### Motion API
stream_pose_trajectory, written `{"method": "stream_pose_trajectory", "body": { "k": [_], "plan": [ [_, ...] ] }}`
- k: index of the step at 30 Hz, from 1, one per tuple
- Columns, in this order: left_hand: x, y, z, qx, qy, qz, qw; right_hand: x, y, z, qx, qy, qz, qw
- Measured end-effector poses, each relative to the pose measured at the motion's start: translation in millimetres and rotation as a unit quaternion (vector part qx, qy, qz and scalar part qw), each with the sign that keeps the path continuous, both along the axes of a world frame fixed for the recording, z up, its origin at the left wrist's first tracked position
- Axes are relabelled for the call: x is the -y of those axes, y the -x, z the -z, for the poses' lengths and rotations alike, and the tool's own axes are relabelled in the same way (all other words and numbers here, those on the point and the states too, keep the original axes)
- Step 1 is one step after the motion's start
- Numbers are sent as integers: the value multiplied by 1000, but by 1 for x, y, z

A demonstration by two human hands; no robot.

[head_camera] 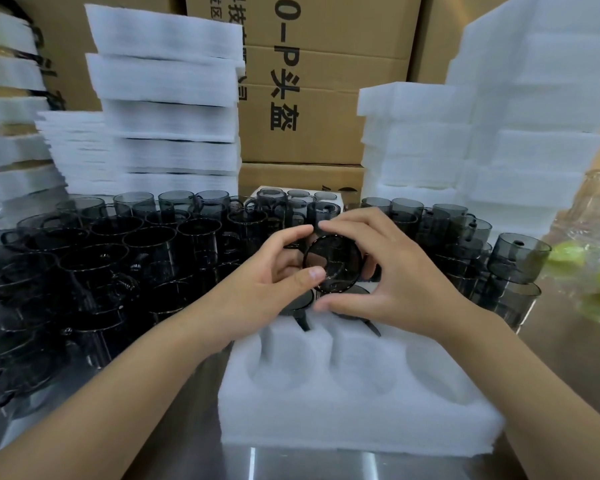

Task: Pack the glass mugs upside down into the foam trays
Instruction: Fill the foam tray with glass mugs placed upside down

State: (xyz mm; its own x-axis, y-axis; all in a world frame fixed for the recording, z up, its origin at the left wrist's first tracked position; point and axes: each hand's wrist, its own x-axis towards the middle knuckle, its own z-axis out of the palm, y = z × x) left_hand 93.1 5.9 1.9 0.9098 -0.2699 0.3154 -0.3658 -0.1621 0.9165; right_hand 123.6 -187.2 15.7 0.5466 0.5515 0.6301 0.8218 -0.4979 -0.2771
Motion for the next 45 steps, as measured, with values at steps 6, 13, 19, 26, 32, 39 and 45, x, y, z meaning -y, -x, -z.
{"method": "stream_pose_trajectory", "body": {
  "k": [6, 13, 19, 26, 32, 39, 45],
  "plan": [
    [-3, -2, -1, -6, -6, 0, 1000, -3, 1, 0, -42, -62, -4, 997],
    [-1, -3, 3, -11, -83, -4, 996, 22, -5, -18, -262, -101, -34, 959],
    [0, 1, 1, 1, -107, 7, 994, 41, -8, -26, -321, -56, -9, 945],
    [0, 2, 2, 4, -121, -1, 993, 65, -6, -33, -376, -33, 25, 926],
    [0, 2, 2, 5, -128, -5, 992, 69, -7, -30, -415, 44, 33, 908],
    [0, 3, 1, 1, -136, -2, 991, 72, -13, -25, -436, 111, 39, 892],
    [0, 4, 1, 0, -143, -8, 990, 73, -16, -25, -422, 153, 49, 892]
  ]
}}
